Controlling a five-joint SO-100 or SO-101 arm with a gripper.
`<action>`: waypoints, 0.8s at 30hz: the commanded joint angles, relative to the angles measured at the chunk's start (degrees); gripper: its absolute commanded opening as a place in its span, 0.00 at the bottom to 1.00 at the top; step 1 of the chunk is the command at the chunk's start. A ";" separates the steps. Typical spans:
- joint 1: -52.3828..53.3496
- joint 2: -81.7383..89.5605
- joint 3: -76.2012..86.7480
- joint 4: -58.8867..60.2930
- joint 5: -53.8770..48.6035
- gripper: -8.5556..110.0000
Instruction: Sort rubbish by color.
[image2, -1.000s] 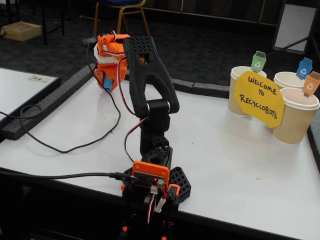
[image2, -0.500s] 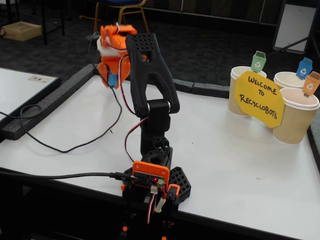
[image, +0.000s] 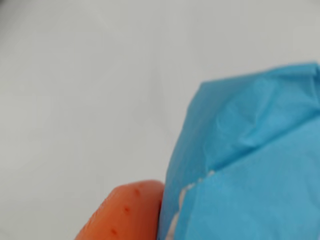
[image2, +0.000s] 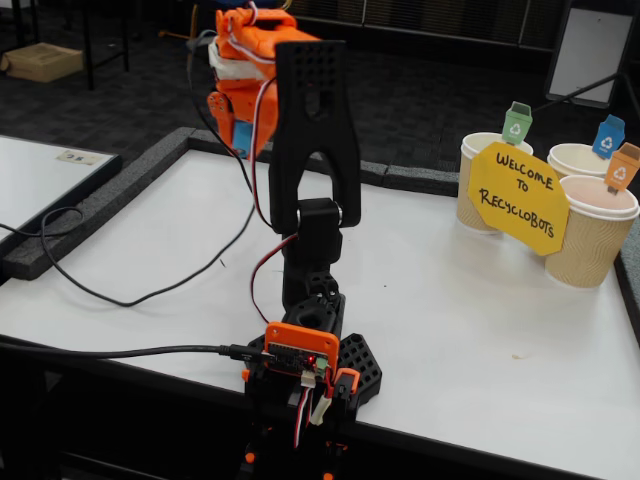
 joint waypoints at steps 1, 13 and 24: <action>5.54 45.00 11.43 -3.34 4.22 0.07; 27.51 87.98 41.92 -8.09 7.91 0.07; 34.72 104.77 47.37 -4.39 32.78 0.07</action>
